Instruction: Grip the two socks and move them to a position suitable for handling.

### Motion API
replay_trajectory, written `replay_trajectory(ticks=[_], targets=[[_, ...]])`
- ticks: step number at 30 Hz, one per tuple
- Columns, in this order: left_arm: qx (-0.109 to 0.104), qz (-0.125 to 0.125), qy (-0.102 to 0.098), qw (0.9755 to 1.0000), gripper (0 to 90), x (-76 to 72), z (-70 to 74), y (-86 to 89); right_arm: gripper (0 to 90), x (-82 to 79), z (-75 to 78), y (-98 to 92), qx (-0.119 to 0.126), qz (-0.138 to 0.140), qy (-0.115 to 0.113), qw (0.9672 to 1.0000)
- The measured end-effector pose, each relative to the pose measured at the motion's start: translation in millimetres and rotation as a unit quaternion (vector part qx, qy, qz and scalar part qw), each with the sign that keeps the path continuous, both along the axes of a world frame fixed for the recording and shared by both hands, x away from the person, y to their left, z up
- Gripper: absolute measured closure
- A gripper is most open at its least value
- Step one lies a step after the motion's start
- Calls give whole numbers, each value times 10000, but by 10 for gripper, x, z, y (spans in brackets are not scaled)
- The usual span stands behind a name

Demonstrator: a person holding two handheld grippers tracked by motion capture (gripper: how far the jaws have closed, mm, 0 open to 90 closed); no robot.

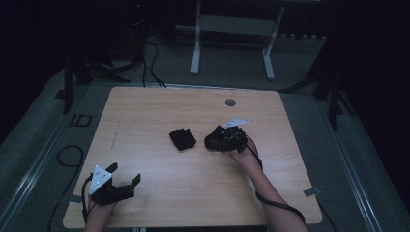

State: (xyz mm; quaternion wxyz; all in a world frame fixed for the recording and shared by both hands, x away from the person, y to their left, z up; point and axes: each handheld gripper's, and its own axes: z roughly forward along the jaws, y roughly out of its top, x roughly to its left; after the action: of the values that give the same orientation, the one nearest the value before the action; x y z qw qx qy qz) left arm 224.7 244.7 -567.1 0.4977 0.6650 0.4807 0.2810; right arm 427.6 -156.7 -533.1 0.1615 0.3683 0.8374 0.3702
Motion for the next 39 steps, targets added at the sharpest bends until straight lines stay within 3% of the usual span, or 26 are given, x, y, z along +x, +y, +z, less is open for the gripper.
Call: replay_trajectory(ticks=[5, 9, 12, 15, 19, 21, 25, 27, 31, 39], targets=[[9, 3, -3, 10000, 23, -6, 0, 6, 186, 170, -144, 112, -277, -85, 78, 9995], [-10, 16, -4, 10000, 24, -4, -4, 16, 213, 208, -255, 155, -554, -133, 102, 9983], [1, 18, 1, 10000, 24, -3, -6, 16, 243, 174, -294, 139, -501, -156, 3, 9986], [7, 15, 6, 10000, 24, -1, -5, 12, 406, 98, -295, 144, -431, -156, -76, 9989], [25, 15, 11, 10000, 24, 2, -6, 0, 540, 31, -297, 164, -419, -128, -172, 9989], [31, 22, 16, 10000, 24, 3, -7, -2, 670, 7, -295, 176, -473, -177, -257, 9984], [43, 23, 39, 10000, 24, 9, -11, 1, 757, -33, -292, 222, -657, -204, -376, 9969], [31, 24, 40, 10000, 24, 11, -10, 3, 774, -24, -266, 237, -730, -210, -322, 9966], [4, 25, 28, 10000, 24, 4, -8, 15, 780, -63, -133, 192, -397, -275, -240, 9985], [5, -19, -26, 10000, 24, 7, 0, -11, 779, -433, 331, 37, 9, -141, -447, 9989]])
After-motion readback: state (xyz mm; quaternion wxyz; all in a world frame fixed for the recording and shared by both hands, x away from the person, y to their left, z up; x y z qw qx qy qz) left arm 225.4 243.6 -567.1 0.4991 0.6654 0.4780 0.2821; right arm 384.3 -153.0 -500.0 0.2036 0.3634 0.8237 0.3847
